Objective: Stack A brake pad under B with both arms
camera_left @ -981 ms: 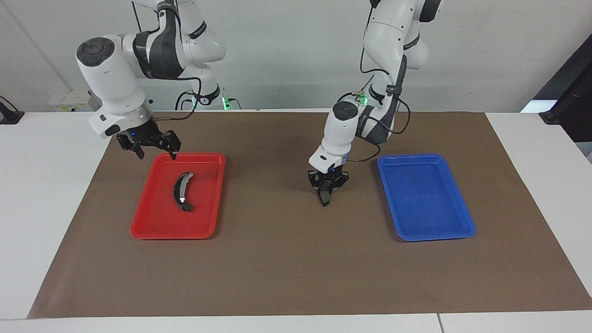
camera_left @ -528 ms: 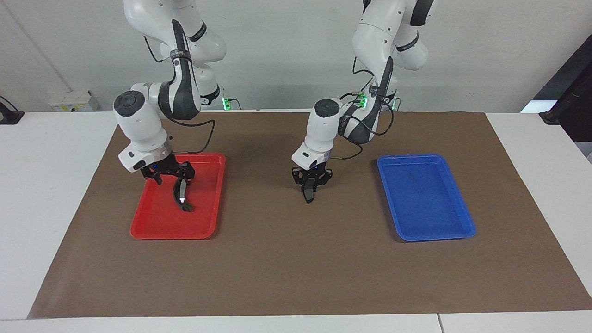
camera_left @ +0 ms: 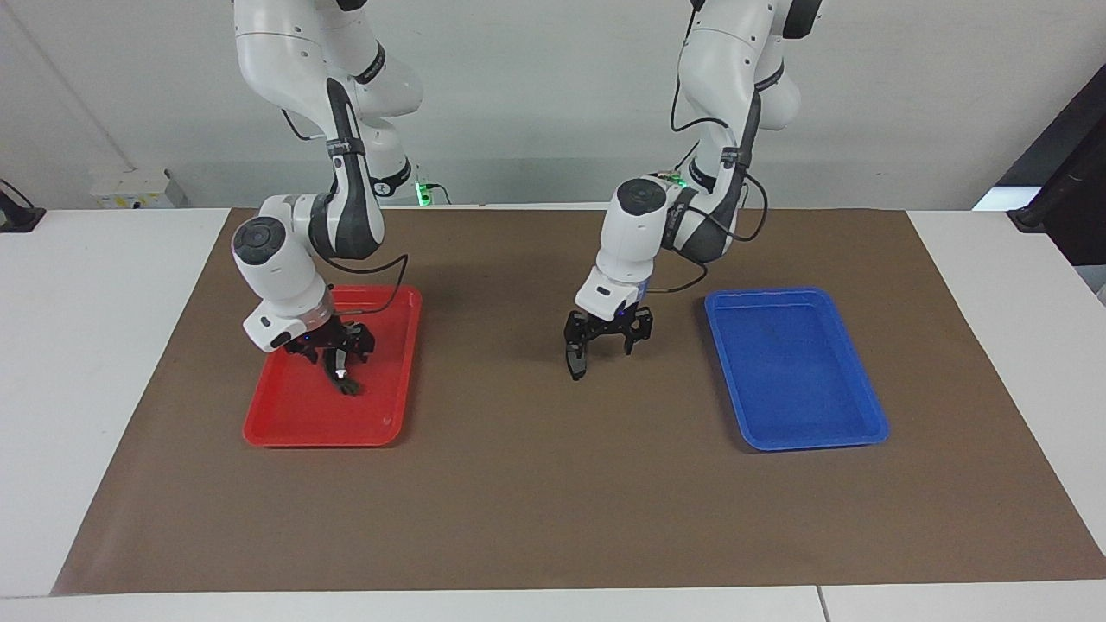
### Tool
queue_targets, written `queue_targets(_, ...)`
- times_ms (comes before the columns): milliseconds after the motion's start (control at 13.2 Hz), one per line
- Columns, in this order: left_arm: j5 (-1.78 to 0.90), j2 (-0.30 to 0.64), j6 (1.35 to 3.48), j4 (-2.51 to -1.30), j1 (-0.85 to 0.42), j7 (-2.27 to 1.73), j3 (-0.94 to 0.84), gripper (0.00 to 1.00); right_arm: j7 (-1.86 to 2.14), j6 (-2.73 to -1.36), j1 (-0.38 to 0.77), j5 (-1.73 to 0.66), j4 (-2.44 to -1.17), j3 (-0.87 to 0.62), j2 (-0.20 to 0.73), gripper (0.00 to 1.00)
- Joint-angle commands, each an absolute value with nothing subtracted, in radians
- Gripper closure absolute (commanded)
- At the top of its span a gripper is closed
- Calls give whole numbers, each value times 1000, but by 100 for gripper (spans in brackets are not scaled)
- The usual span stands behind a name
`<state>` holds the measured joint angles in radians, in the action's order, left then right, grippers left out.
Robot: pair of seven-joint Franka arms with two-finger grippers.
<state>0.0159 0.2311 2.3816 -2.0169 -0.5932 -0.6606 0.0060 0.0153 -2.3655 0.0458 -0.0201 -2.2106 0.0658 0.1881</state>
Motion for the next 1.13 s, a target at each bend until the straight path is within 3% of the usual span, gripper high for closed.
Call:
queue_targets(0,6,126,2214,-2048,-497,-539,5,0,99,-2365,28,-41,-2232,64,172,0)
queue_targets(453,6,-1,2065,-2045,-188,-248,6,0,144,-2330,29,-41,-2233,64,163,12)
queue_targets(679,6,-38,1924,-1965,-71,-89,9,0,141,-2326,28,-41,-2232,64,163,20)
queue_targets(755,6,-37,1860,-1910,-42,-54,9,0,140,-2315,28,-41,-2229,64,163,28)
queue_targets(830,6,-29,1788,-1848,-19,-13,9,0,137,-2312,29,-41,-2226,64,164,44)
queue_targets(981,6,-11,1662,-1723,8,37,9,0,108,-2295,34,-43,-2215,64,164,95)
queue_targets(1057,6,4,1605,-1662,11,41,9,0,68,-2272,35,-41,-2191,64,164,100)
